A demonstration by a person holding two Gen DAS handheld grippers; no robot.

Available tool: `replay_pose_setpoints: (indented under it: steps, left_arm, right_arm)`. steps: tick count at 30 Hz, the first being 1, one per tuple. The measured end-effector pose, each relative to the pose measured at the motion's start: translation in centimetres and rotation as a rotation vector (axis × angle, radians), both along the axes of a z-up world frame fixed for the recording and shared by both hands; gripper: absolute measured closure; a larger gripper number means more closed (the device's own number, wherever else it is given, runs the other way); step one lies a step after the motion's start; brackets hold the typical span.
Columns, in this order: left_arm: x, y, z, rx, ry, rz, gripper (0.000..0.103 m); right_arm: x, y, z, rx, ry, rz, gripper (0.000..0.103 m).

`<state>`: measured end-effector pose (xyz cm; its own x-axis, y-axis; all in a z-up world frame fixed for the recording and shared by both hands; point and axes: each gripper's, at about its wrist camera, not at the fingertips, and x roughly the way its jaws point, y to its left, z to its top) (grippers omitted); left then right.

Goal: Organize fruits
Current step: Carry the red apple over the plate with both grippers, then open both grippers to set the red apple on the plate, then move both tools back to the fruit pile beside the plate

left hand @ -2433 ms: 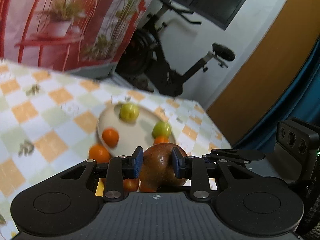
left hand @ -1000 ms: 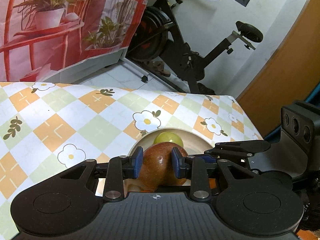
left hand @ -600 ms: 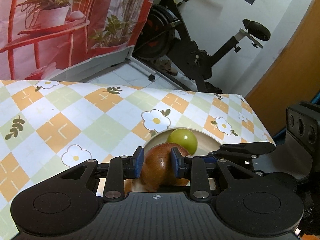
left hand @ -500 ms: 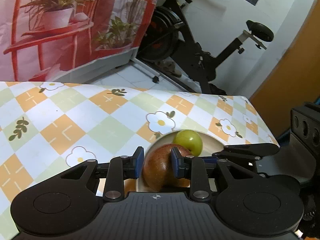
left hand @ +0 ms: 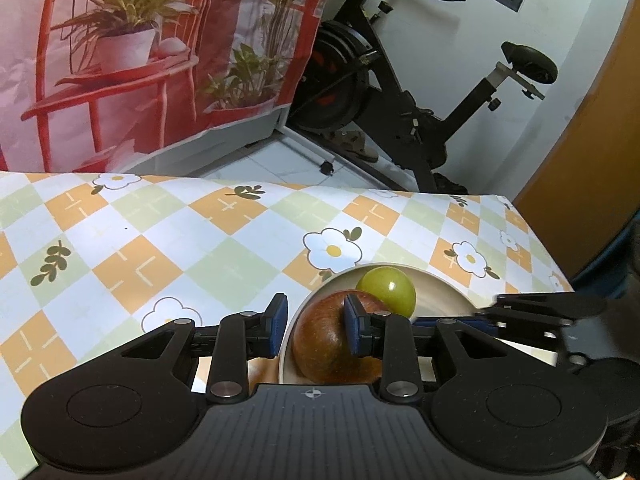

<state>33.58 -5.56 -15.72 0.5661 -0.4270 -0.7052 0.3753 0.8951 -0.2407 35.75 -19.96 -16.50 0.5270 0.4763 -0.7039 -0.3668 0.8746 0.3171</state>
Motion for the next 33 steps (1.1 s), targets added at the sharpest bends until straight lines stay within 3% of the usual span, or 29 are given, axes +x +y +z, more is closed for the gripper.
replay_pose_setpoints:
  steps: [11,13,15,21,33]
  left_arm:
    - [-2.9,0.5,2.0,0.035,-0.063,0.030,0.069]
    - [-3.8,0.6,2.5,0.050,-0.082,0.030,0.063]
    - [-5.0,0.7,3.1,0.076,-0.110,0.035,0.048]
    - [-8.0,2.0,4.5,0.071,-0.152,0.070,0.037]
    - [-13.1,3.8,5.5,0.075,-0.210,0.136,0.033]
  right_arm:
    - [-5.8,-3.3,1.4,0.026,-0.066,-0.165,0.044]
    - [-6.8,-3.7,1.5,0.032,-0.079,-0.184,0.045]
    - [-7.9,-4.1,1.6,0.037,-0.092,-0.205,0.045]
    - [-10.9,-5.0,1.8,0.065,-0.115,-0.274,0.045]
    - [-15.0,-5.8,0.8,0.078,-0.102,-0.325,0.046]
